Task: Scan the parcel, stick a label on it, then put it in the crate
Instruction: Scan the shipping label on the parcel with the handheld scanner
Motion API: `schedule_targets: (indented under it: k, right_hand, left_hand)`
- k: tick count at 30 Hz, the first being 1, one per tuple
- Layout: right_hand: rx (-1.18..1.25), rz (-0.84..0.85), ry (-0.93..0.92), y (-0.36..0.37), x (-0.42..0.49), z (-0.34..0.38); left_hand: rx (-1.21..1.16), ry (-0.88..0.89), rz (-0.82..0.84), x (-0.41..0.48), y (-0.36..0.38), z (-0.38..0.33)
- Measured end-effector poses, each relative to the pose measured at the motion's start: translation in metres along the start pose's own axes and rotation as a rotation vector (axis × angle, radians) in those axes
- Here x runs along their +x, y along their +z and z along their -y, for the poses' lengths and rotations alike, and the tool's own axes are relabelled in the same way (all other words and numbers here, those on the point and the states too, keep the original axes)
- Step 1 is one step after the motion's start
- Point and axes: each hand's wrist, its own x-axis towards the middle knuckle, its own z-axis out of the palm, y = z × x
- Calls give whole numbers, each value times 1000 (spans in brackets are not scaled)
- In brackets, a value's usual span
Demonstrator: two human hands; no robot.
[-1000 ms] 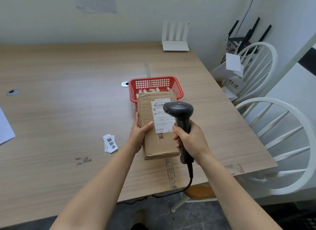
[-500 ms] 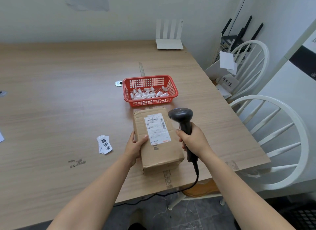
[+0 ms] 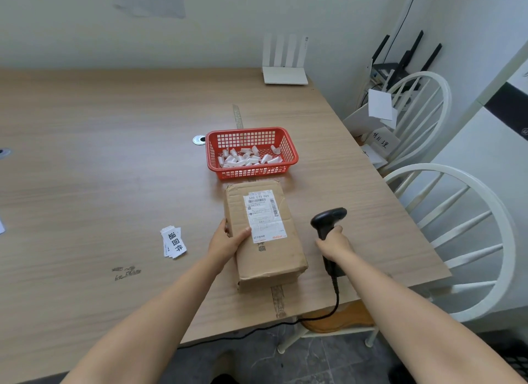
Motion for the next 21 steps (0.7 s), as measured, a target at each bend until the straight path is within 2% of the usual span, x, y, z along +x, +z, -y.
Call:
schedule_targets:
  k: [5,8,11,14,16,18,21]
  right_hand:
    - [-14,-48,-1,18,2,-2]
    - [-31,-82,-18,26,2,-3]
    - [-21,-68,-2,27,4,-5]
    - [-5,-45,76,12,8,-1]
    - [5,-106,108,-2,7,11]
    - [61,-245,41,-15,0,29]
    - [186,-360,-226,-21,-22,71]
  left_hand:
    - [97,39,-42,-2,-1,0]
    - [139,76,-9,-4,-5,-6]
    - [272,116,-25,-2,-12,-9]
    - [385,47,-75,4,-24,-12]
    - [416,27,-96,8,-33,-14]
    - [430,27,-120,11,-42,-16]
    - [481,24,-154,15,-57,-13]
